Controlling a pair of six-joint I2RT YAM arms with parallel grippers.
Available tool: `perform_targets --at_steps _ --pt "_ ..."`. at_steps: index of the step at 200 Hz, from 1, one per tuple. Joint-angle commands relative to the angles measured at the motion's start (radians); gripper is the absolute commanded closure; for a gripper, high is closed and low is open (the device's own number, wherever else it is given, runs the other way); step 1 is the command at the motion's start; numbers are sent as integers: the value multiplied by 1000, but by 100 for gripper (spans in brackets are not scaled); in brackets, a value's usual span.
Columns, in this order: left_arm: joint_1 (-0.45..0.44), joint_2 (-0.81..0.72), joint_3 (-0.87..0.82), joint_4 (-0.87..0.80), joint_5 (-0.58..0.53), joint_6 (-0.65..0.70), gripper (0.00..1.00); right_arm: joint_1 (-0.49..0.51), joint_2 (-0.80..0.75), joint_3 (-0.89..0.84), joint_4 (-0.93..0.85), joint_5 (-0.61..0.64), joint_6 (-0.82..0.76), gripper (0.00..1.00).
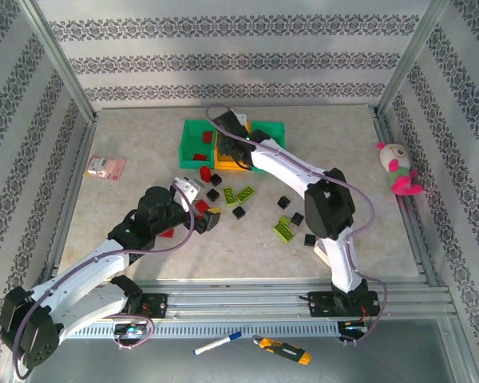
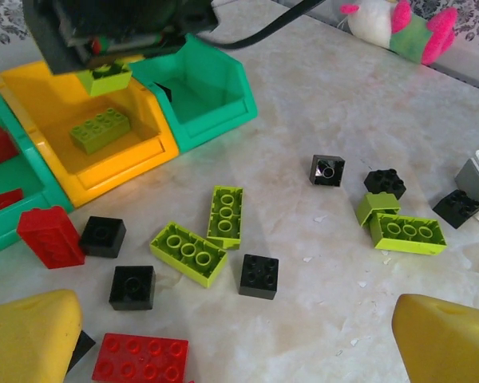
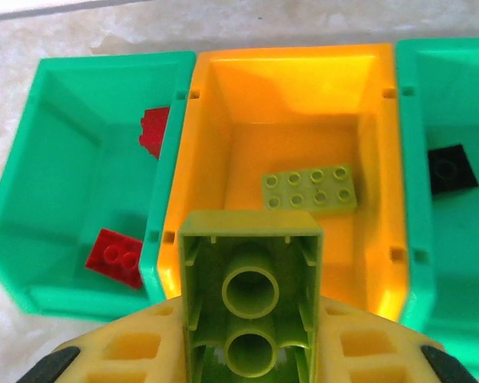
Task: Sort the legos into containers by color
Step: Place the lego in the container.
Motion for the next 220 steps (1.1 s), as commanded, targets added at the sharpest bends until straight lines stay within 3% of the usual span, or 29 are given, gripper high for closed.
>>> perform_targets --at_steps 1,50,86,105,135,165,220 --pt "13 -31 -9 -60 -50 2 1 -23 86 104 -29 19 -78 74" --pt "13 -57 -21 -75 -91 -1 1 -50 205 239 -66 -8 -110 71" --pt "13 -44 -13 -74 -128 -1 1 -58 195 267 -71 -20 -113 43" --pt "15 -31 9 -77 -161 -22 1 -57 152 240 -67 -22 -124 35" --pt "19 13 70 -70 -173 -58 1 -51 5 70 2 -43 -129 28" --pt "21 87 129 -40 -124 -53 1 -48 -193 -206 73 -30 -118 23" --pt "17 210 291 -2 195 50 1 -89 -539 -650 38 -19 -7 19"
